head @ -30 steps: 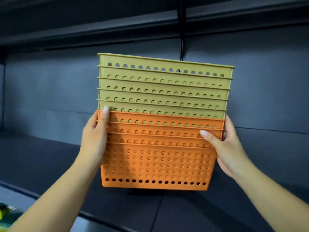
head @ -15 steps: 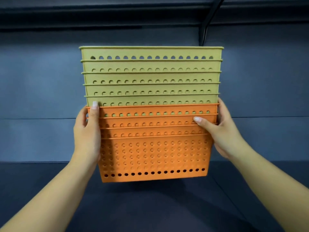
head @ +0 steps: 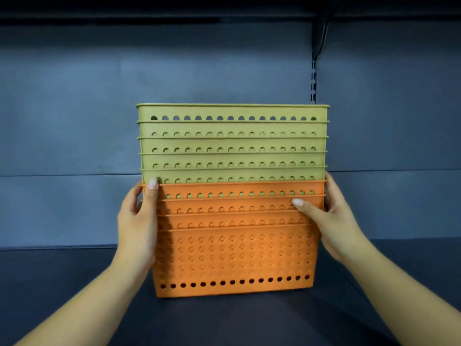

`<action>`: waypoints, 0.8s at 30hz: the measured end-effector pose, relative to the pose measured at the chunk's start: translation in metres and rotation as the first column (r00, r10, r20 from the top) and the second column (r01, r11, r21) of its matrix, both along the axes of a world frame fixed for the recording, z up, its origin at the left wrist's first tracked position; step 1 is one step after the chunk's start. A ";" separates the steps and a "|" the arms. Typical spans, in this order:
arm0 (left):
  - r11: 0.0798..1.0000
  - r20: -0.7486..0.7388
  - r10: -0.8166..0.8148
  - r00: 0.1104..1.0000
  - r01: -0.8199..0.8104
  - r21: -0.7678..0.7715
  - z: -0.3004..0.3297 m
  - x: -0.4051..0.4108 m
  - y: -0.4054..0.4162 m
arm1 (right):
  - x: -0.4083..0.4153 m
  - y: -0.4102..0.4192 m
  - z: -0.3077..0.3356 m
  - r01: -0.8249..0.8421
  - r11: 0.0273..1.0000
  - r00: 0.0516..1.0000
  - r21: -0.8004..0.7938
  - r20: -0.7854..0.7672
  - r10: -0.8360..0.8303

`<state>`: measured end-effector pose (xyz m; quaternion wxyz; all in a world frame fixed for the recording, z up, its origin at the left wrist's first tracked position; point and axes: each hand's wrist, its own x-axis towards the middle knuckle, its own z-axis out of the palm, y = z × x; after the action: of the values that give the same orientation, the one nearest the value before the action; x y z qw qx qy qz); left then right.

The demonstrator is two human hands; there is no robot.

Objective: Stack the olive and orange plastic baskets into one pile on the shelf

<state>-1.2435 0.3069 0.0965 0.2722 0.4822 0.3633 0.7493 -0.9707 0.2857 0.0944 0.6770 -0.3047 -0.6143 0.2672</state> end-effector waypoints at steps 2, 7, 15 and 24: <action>1.000 -0.014 0.022 1.000 -0.022 0.016 -0.002 0.001 -0.001 | 0.001 0.000 -0.002 0.012 1.000 1.000 0.024 0.025 -0.012; 0.997 -0.138 0.040 0.990 -0.031 0.070 -0.008 0.002 0.003 | -0.002 0.002 -0.007 0.071 0.997 0.996 0.009 0.047 -0.072; 0.984 -0.305 0.080 0.949 -0.027 0.174 -0.013 0.002 0.020 | 0.000 0.014 -0.004 -0.030 0.963 0.997 -0.266 -0.073 0.011; 0.996 -0.276 -0.053 0.960 0.072 0.057 -0.014 -0.004 0.018 | -0.011 0.008 -0.010 0.106 0.935 0.981 -0.339 -0.115 -0.153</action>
<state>-1.2478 0.3250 0.0828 0.2267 0.6012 0.3571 0.6779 -0.9814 0.2941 0.0846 0.6738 -0.4345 -0.4903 0.3419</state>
